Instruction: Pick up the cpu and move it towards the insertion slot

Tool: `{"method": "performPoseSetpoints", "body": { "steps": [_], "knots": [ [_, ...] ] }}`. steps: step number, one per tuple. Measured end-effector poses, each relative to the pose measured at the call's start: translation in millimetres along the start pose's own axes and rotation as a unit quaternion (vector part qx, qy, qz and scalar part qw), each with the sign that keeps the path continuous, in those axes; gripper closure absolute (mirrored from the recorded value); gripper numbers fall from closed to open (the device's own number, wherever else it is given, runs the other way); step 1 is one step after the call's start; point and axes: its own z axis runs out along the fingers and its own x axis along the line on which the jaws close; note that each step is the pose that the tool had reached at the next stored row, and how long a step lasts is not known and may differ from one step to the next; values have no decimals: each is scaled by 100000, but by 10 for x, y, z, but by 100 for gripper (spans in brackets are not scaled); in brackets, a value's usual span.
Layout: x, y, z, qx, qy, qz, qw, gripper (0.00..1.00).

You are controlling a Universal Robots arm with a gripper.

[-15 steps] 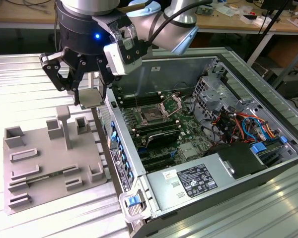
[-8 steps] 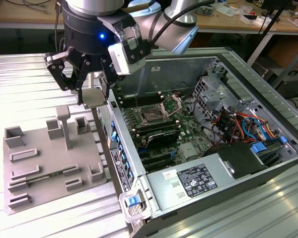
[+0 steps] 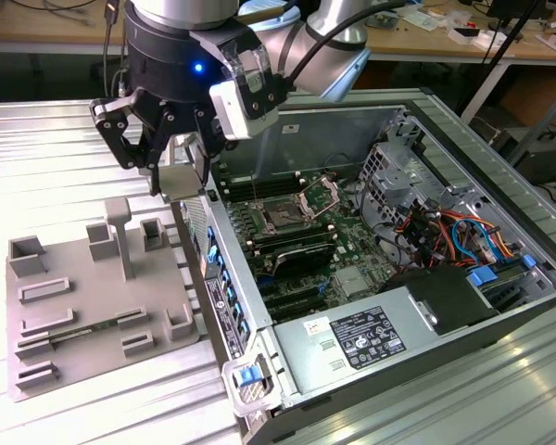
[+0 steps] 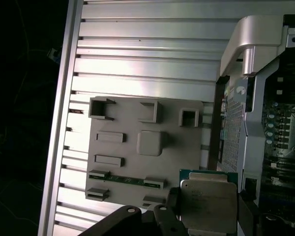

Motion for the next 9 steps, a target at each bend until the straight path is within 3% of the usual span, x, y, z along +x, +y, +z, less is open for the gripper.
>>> {"method": "performPoseSetpoints", "body": {
  "steps": [9],
  "knots": [
    [-68,-8,0,2,1,3,100000,45]
  ]
}}
